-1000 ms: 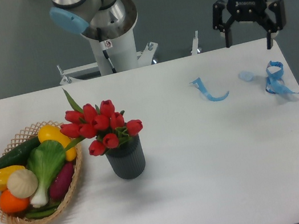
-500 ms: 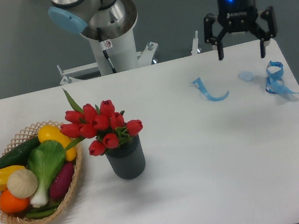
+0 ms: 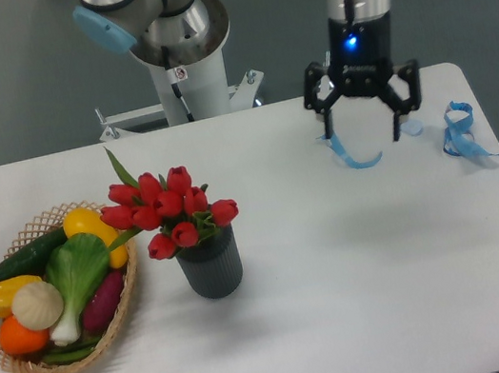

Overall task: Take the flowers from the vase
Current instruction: 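Move the open gripper toward the red tulips in the black vase, then lower the gripper around the tulip stems and close on them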

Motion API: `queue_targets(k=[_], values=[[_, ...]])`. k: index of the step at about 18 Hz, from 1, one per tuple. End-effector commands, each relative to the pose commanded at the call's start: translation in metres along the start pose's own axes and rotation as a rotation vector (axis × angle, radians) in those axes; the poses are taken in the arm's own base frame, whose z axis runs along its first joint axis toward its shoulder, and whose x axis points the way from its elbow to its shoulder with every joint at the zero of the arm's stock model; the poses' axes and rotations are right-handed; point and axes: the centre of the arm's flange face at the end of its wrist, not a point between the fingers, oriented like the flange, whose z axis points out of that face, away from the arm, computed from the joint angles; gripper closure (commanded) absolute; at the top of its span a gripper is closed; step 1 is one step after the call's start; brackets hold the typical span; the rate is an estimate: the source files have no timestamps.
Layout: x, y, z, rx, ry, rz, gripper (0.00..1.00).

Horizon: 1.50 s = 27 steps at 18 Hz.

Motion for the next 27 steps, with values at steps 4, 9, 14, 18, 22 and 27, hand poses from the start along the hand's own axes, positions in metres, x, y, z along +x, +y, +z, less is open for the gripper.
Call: queue_targets(k=[4,9,14,18,22,27], values=[[0.011,-0.010,0.012,0.068,0.052,0.021,0.00],[0.035,-0.009,0.028,0.121,0.116,0.070,0.00],[0.055,-0.009,0.040,0.158,0.163,0.142,0.00],[0.072,-0.017,0.053,0.164,0.204,0.154,0.00],[0.082,-0.016,0.065,0.159,0.233,0.163,0.00],[0.100,-0.026,0.075,0.162,0.272,0.174,0.00]])
